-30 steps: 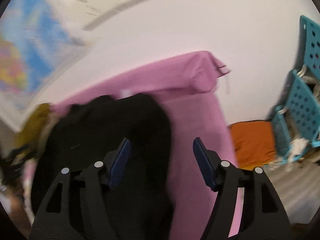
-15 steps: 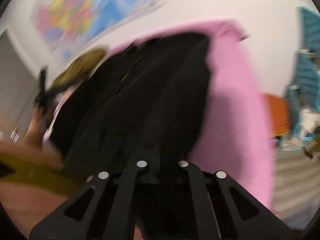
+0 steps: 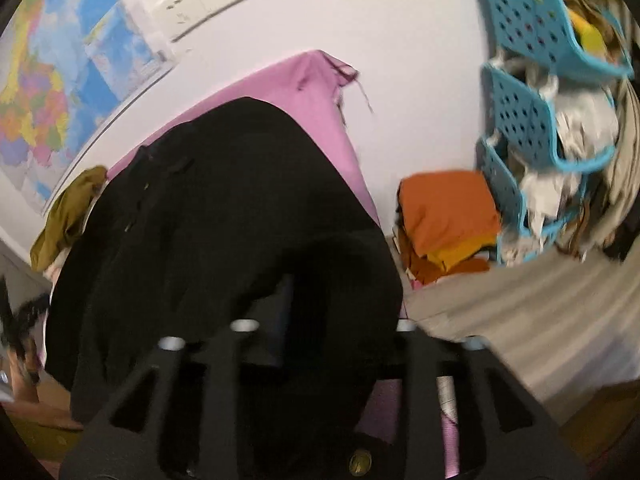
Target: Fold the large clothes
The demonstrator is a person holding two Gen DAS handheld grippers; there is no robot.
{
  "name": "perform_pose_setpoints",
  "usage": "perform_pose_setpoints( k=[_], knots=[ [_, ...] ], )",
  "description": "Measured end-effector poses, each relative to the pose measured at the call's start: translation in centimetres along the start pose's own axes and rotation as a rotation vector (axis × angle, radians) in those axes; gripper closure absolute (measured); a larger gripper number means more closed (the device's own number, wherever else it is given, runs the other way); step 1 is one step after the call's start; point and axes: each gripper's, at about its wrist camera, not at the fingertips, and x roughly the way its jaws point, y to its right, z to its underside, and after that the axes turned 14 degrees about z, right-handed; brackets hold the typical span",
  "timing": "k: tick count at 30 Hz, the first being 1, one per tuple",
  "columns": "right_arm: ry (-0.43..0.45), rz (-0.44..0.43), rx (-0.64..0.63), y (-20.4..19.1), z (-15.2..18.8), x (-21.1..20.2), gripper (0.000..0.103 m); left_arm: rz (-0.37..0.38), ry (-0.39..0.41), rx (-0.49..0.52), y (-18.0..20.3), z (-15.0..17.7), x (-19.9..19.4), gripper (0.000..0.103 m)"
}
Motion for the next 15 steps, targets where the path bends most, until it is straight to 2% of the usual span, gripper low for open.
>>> perform_pose_setpoints(
  k=[2,3,5,8,10,12,13,14,15],
  knots=[
    [0.012,0.007,0.032,0.5,0.4,-0.5,0.054,0.067,0.011,-0.013,-0.4,1.4,-0.9,0.018],
    [0.039,0.012,0.045,0.6,0.3,-1.2,0.052,0.089,0.013,-0.019,-0.5,2.1,-1.4,0.018],
    [0.099,0.041,0.05,0.8,0.1,-3.0,0.038,0.099,0.007,-0.01,-0.2,3.2,-1.9,0.018],
    [0.226,0.101,0.037,0.0,-0.1,-6.6,0.037,0.161,-0.018,0.064,1.6,4.8,-1.9,0.018],
    [0.278,0.091,0.028,-0.3,-0.1,-8.0,0.035,0.138,-0.042,0.119,3.0,5.4,-1.1,0.019],
    [0.305,0.048,0.004,-1.6,0.1,-8.9,0.034,0.099,-0.074,0.129,3.4,5.5,0.0,0.04],
    [0.309,0.02,-0.019,-2.4,0.3,-9.0,0.034,0.11,-0.088,0.093,2.9,5.3,0.4,0.065],
    [0.31,0.001,-0.042,-3.1,0.4,-9.1,0.034,0.139,-0.089,0.033,2.0,5.0,0.3,0.081],
    [0.306,-0.037,-0.083,-4.3,0.6,-9.0,0.034,0.167,-0.076,-0.02,1.0,4.6,0.0,0.087]
  ],
)
